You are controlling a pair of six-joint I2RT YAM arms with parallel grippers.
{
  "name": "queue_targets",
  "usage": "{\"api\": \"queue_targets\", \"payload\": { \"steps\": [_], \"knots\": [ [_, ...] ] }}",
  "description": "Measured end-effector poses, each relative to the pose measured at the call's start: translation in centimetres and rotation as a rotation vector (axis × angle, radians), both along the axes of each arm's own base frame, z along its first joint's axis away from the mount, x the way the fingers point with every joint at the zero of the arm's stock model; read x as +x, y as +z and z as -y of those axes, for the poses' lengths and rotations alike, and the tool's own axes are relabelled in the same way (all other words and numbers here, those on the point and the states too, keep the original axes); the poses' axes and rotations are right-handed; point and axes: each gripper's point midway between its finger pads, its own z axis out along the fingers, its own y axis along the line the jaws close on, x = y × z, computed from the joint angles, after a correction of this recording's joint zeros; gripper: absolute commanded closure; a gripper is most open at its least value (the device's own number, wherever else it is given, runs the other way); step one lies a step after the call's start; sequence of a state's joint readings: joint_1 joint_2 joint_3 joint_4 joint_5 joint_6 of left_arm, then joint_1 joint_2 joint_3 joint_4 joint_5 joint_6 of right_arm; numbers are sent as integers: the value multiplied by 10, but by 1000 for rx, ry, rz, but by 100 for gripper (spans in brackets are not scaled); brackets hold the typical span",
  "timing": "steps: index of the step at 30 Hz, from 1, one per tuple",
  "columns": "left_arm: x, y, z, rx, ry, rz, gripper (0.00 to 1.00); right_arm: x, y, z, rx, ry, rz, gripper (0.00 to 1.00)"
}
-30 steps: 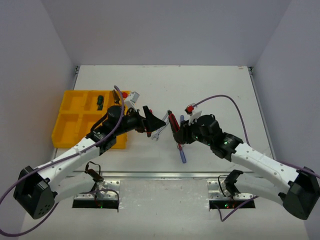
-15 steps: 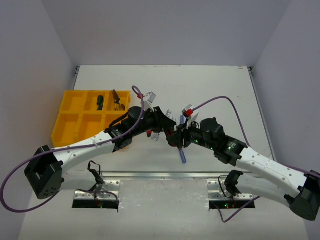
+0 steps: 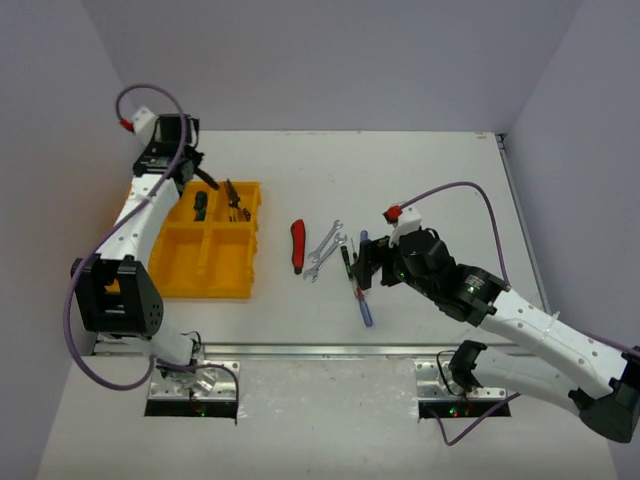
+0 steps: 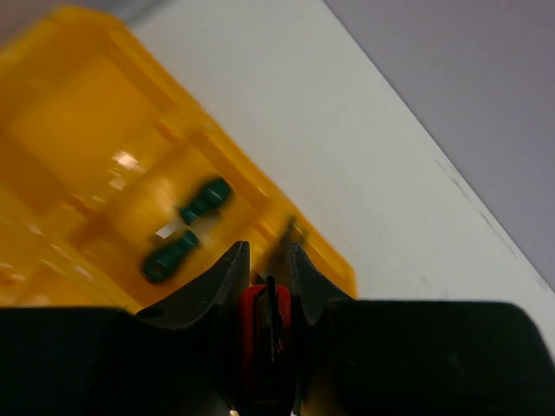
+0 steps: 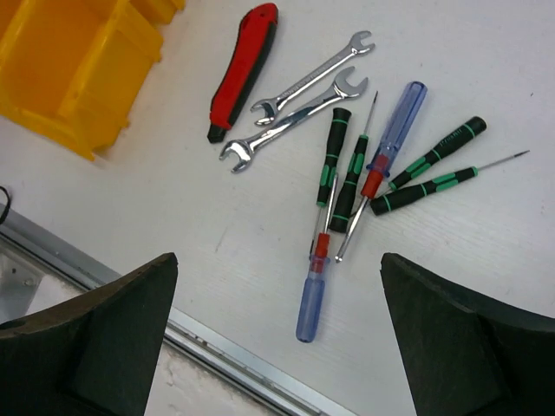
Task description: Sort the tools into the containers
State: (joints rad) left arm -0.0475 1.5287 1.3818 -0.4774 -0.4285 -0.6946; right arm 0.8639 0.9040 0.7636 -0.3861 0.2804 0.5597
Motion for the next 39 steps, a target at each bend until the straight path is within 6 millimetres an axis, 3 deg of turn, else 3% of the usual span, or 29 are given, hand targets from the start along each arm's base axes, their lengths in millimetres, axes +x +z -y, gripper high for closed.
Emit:
{"api": "queue_targets", "payload": {
  "steps": [2,4,6,8,13,15,18,25,29,33,37,39],
  "knots": [
    [-4,-3,-75,54,178,-77,100,-6,-9,5,-12,0,-20,1],
    [3,4,-125,96,270,-115,100,-13,-17,9,-16,16,-40,1],
    [13,12,-160,152,324,-123,100,-21,-23,11,-18,35,-59,1],
    [20,19,-176,228,316,-139,100,-28,-24,11,-2,62,-68,1],
    [37,36,-184,385,200,-139,100,-44,-29,10,40,125,-81,1],
    [43,32,-184,424,149,-134,100,-49,-31,9,48,147,-89,1],
    [42,8,-189,483,90,-188,100,-55,-34,8,49,180,-98,1],
    [14,-66,-203,504,6,-355,100,-63,-36,6,67,227,-99,1],
    [7,-85,-206,472,-16,-371,100,-64,-36,5,70,237,-96,1],
    [13,-92,-205,443,-26,-350,75,-64,-36,4,72,241,-92,1],
    [21,-104,-202,403,-41,-342,28,-64,-37,4,67,243,-93,1],
    [22,-110,-199,380,-40,-342,17,-63,-38,4,62,243,-96,1]
  ]
}}
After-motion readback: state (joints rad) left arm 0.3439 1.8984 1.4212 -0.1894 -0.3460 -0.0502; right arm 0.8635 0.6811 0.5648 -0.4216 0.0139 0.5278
